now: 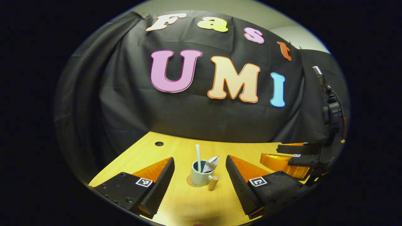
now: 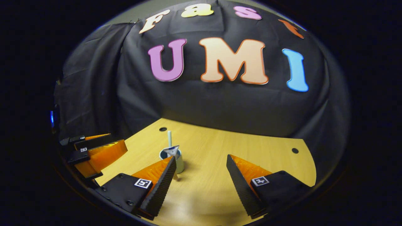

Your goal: Put the toothbrush and toothpaste on the desktop into the cup, then pick up the cup and place it on the coaster on the desktop.

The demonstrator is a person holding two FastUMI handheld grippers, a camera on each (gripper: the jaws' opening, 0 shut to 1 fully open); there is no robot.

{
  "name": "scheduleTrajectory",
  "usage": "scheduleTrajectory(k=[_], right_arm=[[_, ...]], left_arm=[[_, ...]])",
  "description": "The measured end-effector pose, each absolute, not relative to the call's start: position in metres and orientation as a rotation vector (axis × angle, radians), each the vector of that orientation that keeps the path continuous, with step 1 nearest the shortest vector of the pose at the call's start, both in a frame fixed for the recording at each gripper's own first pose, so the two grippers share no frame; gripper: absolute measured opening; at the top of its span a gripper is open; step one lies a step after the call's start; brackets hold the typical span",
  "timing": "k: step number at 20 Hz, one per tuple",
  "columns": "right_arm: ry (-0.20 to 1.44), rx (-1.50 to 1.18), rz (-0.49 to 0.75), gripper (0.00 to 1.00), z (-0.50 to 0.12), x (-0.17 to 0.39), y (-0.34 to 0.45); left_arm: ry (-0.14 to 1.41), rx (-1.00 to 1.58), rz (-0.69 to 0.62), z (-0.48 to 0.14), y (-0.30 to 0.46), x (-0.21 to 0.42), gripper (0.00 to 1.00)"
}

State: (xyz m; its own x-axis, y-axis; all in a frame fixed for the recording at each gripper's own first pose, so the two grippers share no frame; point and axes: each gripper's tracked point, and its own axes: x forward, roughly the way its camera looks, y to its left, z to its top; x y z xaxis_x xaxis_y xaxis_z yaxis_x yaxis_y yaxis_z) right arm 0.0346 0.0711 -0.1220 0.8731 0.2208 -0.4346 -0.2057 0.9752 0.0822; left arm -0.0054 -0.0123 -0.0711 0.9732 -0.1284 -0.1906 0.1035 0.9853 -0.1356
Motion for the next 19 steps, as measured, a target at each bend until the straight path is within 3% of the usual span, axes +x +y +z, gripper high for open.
scheduleTrajectory(k=[7,19], right_arm=[[0.184,0.075,0.079,0.99,-0.044,0.015,-0.004],[0.044,0.123,-0.012,0.99,0.003,0.027,-0.041]], left_arm=[[0.127,-0.116,-0.154,-0.036,-0.062,-0.003,0.95],[0.048,-0.103,-0.143,0.003,-0.052,0.005,0.94]])
